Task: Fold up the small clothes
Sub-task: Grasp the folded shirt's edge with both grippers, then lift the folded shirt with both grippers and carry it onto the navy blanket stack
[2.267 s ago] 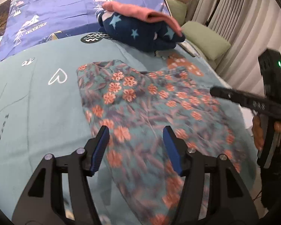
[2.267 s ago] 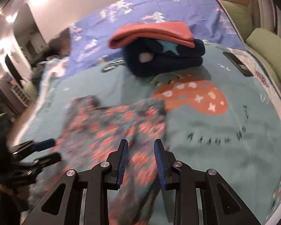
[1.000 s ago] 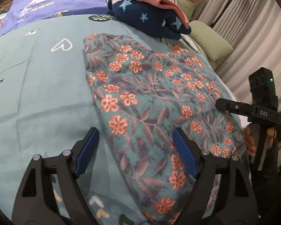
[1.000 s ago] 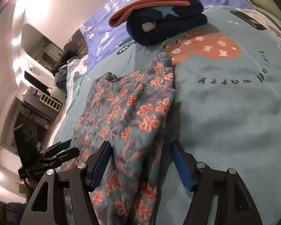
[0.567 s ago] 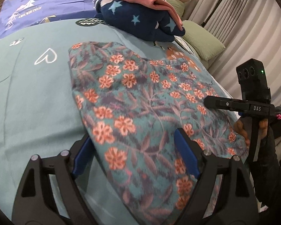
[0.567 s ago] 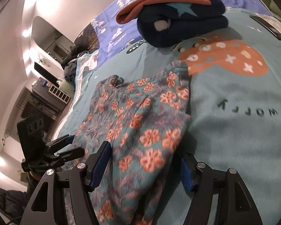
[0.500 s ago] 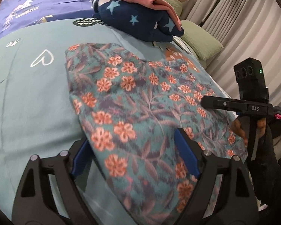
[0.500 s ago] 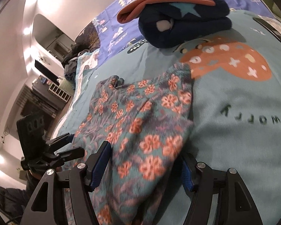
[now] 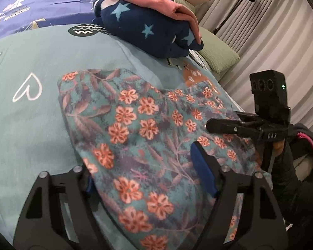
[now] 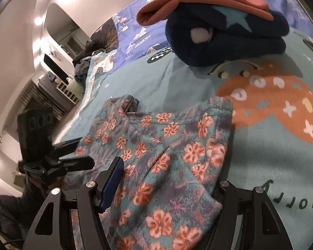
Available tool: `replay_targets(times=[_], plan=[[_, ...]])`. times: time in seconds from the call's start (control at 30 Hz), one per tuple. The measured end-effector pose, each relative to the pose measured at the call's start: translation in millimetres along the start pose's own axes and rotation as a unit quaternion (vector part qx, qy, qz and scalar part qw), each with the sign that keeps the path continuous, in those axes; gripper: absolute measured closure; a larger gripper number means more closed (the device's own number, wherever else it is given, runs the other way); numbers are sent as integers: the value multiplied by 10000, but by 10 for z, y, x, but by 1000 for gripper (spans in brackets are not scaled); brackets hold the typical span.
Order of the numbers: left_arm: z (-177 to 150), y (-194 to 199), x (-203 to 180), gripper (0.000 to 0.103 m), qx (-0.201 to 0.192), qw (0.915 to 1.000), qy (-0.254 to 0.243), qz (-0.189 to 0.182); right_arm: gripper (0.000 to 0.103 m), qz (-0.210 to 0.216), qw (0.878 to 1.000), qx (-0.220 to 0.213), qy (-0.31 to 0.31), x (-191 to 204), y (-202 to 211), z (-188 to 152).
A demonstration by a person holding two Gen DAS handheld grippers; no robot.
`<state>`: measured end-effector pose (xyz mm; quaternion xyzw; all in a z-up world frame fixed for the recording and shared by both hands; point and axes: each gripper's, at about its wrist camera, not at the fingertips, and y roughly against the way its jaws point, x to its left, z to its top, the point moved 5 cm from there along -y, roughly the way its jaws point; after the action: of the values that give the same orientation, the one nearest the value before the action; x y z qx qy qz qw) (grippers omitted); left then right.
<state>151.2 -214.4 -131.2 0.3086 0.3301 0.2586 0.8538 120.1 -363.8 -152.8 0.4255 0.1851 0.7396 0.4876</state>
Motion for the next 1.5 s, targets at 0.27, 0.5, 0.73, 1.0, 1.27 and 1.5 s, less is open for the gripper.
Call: replay_targets(times=[0.27,0.5,0.73,1.0,1.27,1.5], plan=[[21,52,189,72,-71,9992,373,132,57,-792,9955,-117,499,140,-14,-16],[29,98,58,87,-181,9981,-42,588,71,-973,9925,-278,684,194,62,-31],[52,215,-97,91,-322,9926,-439,1081,79,-1273,9868,-528,846,330,200,-30],[168,577,-363,91,-728,9878,-713,1174,84,-1527,9779,-1034,990,610,592,-14],[212,1069,-744,92,-1250,9807,-955,1158,86,-1733,9652,-1628,1086,999,1155,-36],[268,1500,-1171,93,-1750,9674,-1336,1251,87,-1922,9492,-2261,1045,1296,1689,-80]])
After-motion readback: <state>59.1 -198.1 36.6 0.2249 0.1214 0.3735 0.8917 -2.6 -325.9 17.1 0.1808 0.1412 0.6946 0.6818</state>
